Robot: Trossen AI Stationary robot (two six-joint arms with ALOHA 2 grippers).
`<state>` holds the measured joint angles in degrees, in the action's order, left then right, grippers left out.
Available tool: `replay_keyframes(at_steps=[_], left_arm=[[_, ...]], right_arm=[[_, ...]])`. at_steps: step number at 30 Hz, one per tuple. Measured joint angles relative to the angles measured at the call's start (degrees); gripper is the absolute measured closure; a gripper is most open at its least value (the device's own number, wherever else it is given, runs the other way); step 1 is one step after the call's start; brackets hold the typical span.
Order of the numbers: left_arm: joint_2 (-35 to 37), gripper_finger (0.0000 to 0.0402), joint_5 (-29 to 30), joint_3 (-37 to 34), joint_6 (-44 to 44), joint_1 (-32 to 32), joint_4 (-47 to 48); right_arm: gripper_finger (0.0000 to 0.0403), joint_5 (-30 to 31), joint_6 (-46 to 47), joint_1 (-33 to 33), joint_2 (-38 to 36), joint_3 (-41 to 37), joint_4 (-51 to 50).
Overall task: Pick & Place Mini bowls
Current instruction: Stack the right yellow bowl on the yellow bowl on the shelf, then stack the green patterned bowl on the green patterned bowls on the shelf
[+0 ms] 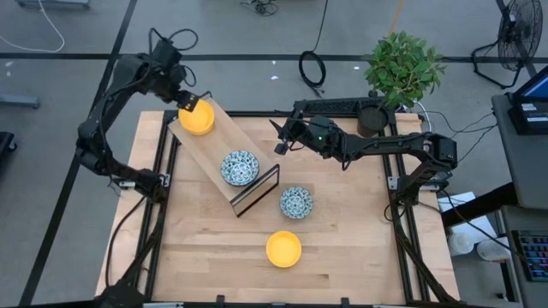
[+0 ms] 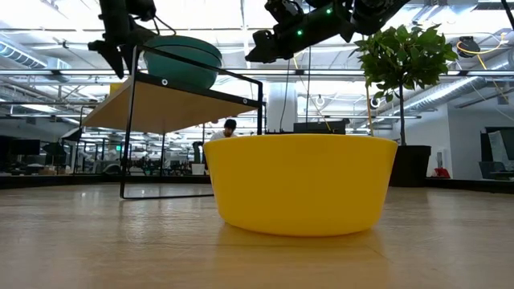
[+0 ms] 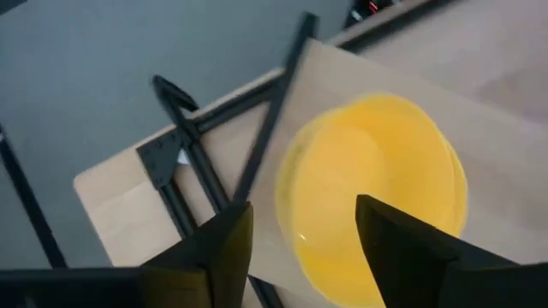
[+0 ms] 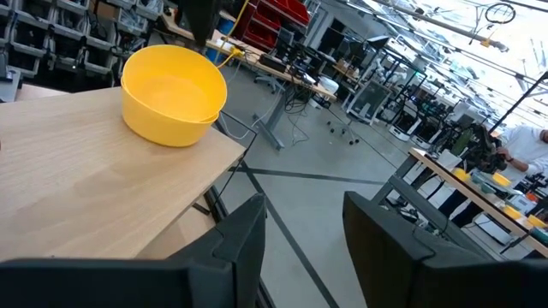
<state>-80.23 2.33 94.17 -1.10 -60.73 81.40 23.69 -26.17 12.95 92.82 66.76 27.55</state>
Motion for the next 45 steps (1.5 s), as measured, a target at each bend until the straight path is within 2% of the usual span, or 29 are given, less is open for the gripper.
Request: replay_keyframes(at_steps=[2,7,12,17,24,30,38,41,45], left_arm=[[0.0,0.0199,0.0,-1.1,2.0,1.1,0.2],[-0.5,0.0252,8.9,-7.3,2.1,4.3,-3.6],[-0.6,0.0308,8.0,-13.7,0.9,4.7,-7.7],[-0.6,0.0339,8.4,-17.8,0.3,4.6,-8.7],[-0.3,0.0348,12.7,-15.9,-0.5,4.6,-7.7],[-0.2,0.0345,12.5,-10.7,-1.6,4.7,-7.4],[0.0,0.0344,11.6,-10.3,1.0,5.0,-7.0],[1.6,0.0344,9.1,-10.3,2.0,5.3,-7.9],[6.1,0.0344,2.5,-10.3,3.7,6.9,-10.2]], right_arm=[[0.0261,0.0,0.0,0.0,0.0,0.0,0.0],[0.0259,0.0,0.0,0.0,0.0,0.0,0.0],[0.0261,0.0,0.0,0.0,0.0,0.0,-0.2],[0.0259,0.0,0.0,0.0,0.0,0.0,-0.4],[0.0257,0.0,0.0,0.0,0.0,0.0,-0.4],[0.0259,0.0,0.0,0.0,0.0,0.0,-0.4],[0.0259,0.0,0.0,0.0,0.0,0.0,-0.4],[0.0259,0.1,-0.1,-0.1,0.0,0.0,-0.9],[0.0257,0.3,-0.9,-1.1,-3.2,-0.1,-5.8]])
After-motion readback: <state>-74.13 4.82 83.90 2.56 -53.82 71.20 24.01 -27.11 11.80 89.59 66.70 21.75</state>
